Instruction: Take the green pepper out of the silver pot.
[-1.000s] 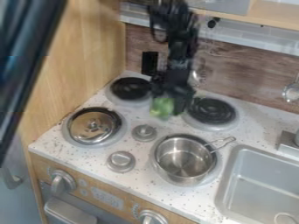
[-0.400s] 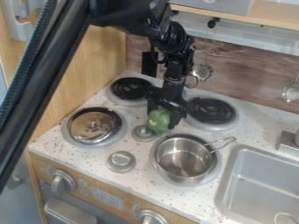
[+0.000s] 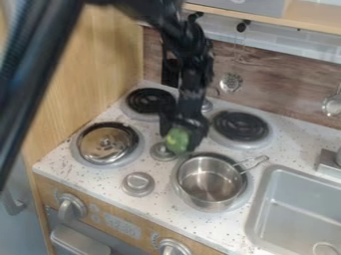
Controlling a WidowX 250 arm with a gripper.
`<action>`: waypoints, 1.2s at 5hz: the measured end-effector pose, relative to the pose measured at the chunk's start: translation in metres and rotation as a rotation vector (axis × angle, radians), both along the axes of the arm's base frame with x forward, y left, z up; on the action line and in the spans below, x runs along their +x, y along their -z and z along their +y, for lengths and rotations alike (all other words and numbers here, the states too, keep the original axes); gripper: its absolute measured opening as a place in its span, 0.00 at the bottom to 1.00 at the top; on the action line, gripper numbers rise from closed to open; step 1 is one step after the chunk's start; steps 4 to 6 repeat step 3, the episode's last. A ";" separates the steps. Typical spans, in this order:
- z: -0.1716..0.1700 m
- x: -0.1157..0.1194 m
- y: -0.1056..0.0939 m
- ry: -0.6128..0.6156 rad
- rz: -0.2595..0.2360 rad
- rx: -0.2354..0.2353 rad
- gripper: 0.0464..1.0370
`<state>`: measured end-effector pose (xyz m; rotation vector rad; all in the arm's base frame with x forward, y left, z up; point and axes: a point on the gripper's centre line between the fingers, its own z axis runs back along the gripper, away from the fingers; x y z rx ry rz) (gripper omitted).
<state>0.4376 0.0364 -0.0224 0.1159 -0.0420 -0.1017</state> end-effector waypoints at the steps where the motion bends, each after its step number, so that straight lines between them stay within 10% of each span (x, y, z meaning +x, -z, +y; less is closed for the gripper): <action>1: 0.004 -0.016 -0.038 -0.022 -0.084 -0.001 0.96; 6: 0.005 -0.048 -0.045 -0.028 -0.061 -0.015 0.96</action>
